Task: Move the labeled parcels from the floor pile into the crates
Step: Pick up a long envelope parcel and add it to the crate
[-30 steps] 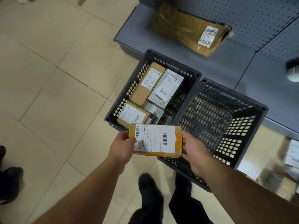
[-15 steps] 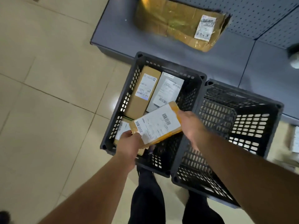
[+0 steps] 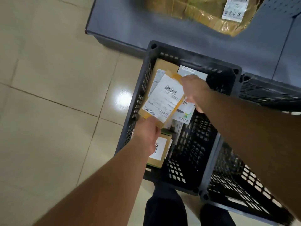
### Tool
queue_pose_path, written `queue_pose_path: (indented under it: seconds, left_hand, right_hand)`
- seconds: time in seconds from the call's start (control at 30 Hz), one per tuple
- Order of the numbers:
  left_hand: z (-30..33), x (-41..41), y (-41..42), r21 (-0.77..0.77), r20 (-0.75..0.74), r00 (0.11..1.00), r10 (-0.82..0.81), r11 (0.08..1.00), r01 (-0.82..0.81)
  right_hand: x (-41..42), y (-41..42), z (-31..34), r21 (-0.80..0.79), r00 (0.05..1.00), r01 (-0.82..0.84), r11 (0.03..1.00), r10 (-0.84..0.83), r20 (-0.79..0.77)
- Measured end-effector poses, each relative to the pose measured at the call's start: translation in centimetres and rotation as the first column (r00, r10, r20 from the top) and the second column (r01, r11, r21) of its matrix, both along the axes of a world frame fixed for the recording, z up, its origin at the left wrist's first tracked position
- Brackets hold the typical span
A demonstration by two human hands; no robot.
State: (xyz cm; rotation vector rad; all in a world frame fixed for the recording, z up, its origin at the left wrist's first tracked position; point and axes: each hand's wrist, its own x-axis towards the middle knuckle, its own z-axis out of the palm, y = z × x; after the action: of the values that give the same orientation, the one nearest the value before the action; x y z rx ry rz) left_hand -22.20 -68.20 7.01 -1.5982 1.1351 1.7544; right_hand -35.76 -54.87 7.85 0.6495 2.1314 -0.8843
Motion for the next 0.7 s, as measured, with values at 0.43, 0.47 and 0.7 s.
queue_pose_path:
  seconds: [0.43, 0.47, 0.7]
  left_hand:
    - [-1.4, -4.1, 1.7, 0.147, -0.013, 0.997, 0.078, 0.986, -0.076]
    - [-1.3, -4.4, 1.7, 0.142, -0.003, 0.996, 0.094, 0.985, -0.093]
    - [-0.5, -5.7, 1.8, 0.103, 0.012, 0.996, 0.092, 0.990, -0.092]
  right_hand:
    - [1.8, -3.4, -3.5, -0.299, 0.978, 0.208, 0.931, -0.190, 0.089]
    - [1.9, -3.4, -3.6, -0.278, 0.977, 0.212, 0.937, -0.200, 0.071]
    - [1.4, -3.2, -4.1, -0.270, 0.964, 0.258, 0.928, -0.228, 0.136]
